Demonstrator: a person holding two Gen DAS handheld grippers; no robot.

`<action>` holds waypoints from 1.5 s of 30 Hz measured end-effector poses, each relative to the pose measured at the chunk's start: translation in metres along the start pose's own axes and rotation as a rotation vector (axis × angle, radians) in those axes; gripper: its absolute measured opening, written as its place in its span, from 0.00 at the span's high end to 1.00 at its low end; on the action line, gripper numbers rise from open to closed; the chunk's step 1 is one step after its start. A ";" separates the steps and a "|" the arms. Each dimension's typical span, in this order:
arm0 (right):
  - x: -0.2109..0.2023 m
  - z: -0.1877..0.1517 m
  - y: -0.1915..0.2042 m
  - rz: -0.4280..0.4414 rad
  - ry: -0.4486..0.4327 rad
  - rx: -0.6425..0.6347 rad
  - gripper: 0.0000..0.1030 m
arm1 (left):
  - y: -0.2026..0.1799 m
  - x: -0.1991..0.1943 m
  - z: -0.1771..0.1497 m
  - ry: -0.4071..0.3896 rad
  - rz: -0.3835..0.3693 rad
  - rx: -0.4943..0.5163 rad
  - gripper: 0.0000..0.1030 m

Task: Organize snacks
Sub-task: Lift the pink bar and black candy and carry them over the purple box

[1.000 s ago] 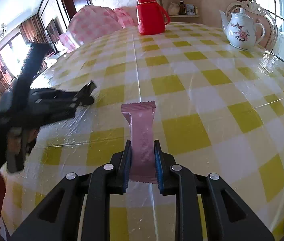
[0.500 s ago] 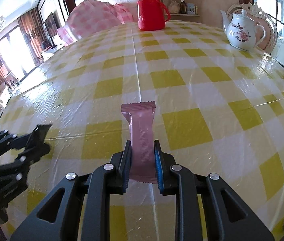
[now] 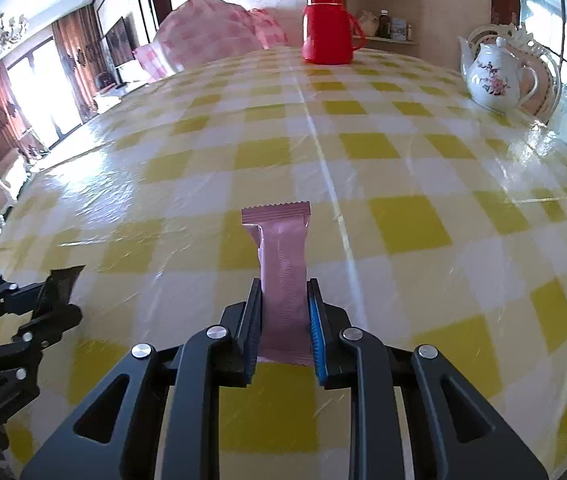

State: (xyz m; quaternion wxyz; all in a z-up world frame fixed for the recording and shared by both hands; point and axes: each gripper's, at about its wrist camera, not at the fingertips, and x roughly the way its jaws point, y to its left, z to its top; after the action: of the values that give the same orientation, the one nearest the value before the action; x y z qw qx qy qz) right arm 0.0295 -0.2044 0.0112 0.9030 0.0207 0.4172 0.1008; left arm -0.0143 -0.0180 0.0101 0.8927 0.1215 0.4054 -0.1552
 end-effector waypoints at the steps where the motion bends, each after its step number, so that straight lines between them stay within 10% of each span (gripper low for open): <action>1: -0.003 -0.002 0.002 0.002 -0.004 -0.002 0.79 | 0.001 -0.002 -0.002 -0.002 -0.001 -0.002 0.72; 15: -0.055 -0.043 0.061 0.137 -0.065 -0.033 0.79 | 0.013 -0.064 -0.045 -0.066 0.012 -0.053 0.72; 45: -0.118 -0.155 0.365 0.426 0.024 -0.629 0.79 | 0.173 -0.206 -0.250 -0.005 0.286 -0.301 0.71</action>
State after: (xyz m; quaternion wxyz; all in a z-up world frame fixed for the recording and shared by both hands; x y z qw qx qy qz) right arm -0.2226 0.1223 0.0437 0.8191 -0.1725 0.3626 0.4096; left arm -0.2490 0.2640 0.0220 0.9146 0.0426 0.4006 0.0355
